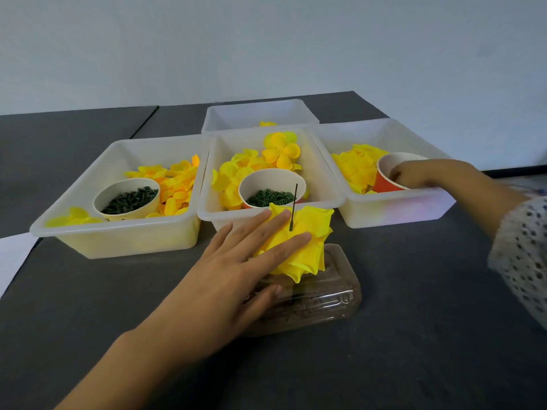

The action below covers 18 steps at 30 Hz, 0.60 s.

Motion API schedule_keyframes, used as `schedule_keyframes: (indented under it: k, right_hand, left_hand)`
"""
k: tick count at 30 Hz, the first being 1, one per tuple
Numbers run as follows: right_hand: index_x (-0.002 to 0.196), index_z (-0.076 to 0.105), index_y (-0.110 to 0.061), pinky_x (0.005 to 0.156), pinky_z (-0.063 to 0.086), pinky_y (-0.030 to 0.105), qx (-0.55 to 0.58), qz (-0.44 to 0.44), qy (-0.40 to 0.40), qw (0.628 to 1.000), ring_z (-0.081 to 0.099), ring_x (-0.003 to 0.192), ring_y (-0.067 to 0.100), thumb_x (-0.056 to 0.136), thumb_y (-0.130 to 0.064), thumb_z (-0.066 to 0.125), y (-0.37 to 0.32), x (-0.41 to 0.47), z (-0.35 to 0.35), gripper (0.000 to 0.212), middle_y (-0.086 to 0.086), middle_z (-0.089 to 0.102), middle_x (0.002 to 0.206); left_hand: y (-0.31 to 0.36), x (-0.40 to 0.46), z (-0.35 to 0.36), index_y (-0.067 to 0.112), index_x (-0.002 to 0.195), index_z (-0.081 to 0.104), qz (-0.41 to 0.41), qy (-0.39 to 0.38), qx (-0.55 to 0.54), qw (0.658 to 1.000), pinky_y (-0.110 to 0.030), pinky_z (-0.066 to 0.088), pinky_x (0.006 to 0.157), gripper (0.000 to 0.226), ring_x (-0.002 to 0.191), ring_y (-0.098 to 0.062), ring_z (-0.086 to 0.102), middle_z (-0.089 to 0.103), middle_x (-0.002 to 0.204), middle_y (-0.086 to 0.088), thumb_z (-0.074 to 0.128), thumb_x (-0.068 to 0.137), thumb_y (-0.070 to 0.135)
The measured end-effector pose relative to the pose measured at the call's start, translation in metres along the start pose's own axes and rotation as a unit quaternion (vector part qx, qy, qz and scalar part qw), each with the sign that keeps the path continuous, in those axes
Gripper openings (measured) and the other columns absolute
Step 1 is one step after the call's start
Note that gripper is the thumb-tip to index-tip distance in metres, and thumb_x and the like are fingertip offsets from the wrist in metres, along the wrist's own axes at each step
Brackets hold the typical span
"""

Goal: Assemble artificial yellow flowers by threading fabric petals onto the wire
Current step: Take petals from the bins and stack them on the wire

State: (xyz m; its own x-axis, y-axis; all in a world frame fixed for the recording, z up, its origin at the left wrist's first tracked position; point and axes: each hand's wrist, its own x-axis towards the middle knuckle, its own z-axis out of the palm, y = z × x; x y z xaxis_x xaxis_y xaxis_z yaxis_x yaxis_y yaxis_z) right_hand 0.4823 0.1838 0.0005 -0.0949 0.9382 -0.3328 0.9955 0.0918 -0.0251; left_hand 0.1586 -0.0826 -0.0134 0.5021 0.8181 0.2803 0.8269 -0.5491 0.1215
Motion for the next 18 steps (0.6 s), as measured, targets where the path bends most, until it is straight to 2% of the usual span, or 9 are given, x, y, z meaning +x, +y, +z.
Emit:
schedule_keyframes:
  k: [5,7,8,9,10,11,14,16,18]
  right_hand:
    - [0.142,0.046,-0.013,0.11,0.032,0.042,-0.008,0.007,-0.024,1.0,0.037,0.134,0.031,0.099,-0.035,0.051,-0.005,0.01,0.001,0.049,0.01,0.041,0.147]
    - [0.138,0.049,-0.011,0.108,0.033,0.04,-0.001,-0.001,-0.02,1.0,0.04,0.131,0.031,0.1,-0.029,0.048,-0.006,0.01,0.003,0.042,0.011,0.044,0.143]
    - [0.127,0.057,-0.01,0.102,0.037,0.037,0.0,-0.009,-0.009,1.0,0.046,0.124,0.031,0.101,-0.024,0.047,-0.005,0.011,0.004,0.032,0.013,0.05,0.134]
    - [0.107,0.063,-0.011,0.091,0.041,0.033,0.002,-0.019,0.003,1.0,0.052,0.107,0.03,0.1,-0.018,0.045,-0.004,0.011,0.004,0.021,0.014,0.056,0.118]
    - [0.084,0.06,-0.016,0.076,0.041,0.029,0.008,-0.024,0.017,1.0,0.052,0.086,0.027,0.1,-0.013,0.044,-0.003,0.009,0.003,0.022,0.01,0.055,0.097]
    - [0.071,0.053,-0.018,0.064,0.039,0.027,0.013,-0.023,0.031,0.999,0.048,0.07,0.022,0.098,-0.011,0.046,-0.003,0.008,0.001,0.029,0.006,0.052,0.082]
    - [0.072,0.061,-0.007,0.052,0.04,0.026,0.036,-0.035,0.067,0.997,0.05,0.057,0.022,0.093,-0.01,0.053,0.002,0.001,-0.007,0.023,0.011,0.057,0.07]
    - [0.07,0.063,-0.008,0.046,0.039,0.024,0.061,-0.047,0.079,0.994,0.05,0.051,0.02,0.091,-0.01,0.055,0.005,-0.004,-0.01,0.022,0.009,0.059,0.065]
    - [0.071,0.064,-0.01,0.047,0.041,0.025,0.08,-0.056,0.09,0.991,0.052,0.051,0.021,0.091,-0.011,0.056,0.005,-0.008,-0.013,0.021,0.011,0.063,0.068]
  left_hand:
    - [0.002,0.001,0.002,0.043,0.155,0.012,0.003,0.013,-0.013,1.0,-0.029,0.0,0.121,0.063,0.152,-0.01,0.001,0.004,0.165,0.016,0.038,0.098,0.047]
    - [0.003,0.001,0.003,0.043,0.155,0.014,0.001,0.026,-0.023,0.999,-0.03,0.003,0.122,0.062,0.152,-0.01,0.001,0.006,0.165,0.016,0.038,0.098,0.047]
    - [0.004,0.001,0.002,0.043,0.154,0.016,-0.002,0.035,-0.03,0.999,-0.034,0.007,0.124,0.061,0.152,-0.01,0.002,0.007,0.164,0.016,0.039,0.098,0.047]
    - [0.005,0.001,0.002,0.044,0.154,0.02,-0.006,0.046,-0.039,0.998,-0.039,0.012,0.123,0.059,0.152,-0.01,0.004,0.01,0.164,0.017,0.04,0.098,0.047]
    - [0.006,0.002,0.0,0.043,0.152,0.025,-0.01,0.059,-0.047,0.997,-0.045,0.015,0.121,0.056,0.152,-0.011,0.006,0.014,0.163,0.016,0.041,0.098,0.047]
    - [0.007,0.003,-0.001,0.043,0.15,0.032,-0.012,0.073,-0.052,0.996,-0.05,0.018,0.119,0.053,0.152,-0.012,0.008,0.018,0.162,0.016,0.042,0.098,0.047]
    - [0.013,0.01,-0.004,0.039,0.137,0.051,-0.017,0.116,-0.05,0.992,-0.06,0.023,0.115,0.042,0.151,-0.016,0.014,0.031,0.157,0.012,0.05,0.096,0.045]
    - [0.019,0.014,-0.005,0.037,0.126,0.061,-0.017,0.14,-0.052,0.989,-0.064,0.027,0.111,0.035,0.151,-0.02,0.016,0.037,0.153,0.009,0.056,0.092,0.044]
    - [0.023,0.016,-0.006,0.035,0.116,0.066,-0.011,0.159,-0.055,0.986,-0.063,0.032,0.107,0.028,0.15,-0.025,0.018,0.039,0.15,0.006,0.062,0.089,0.042]
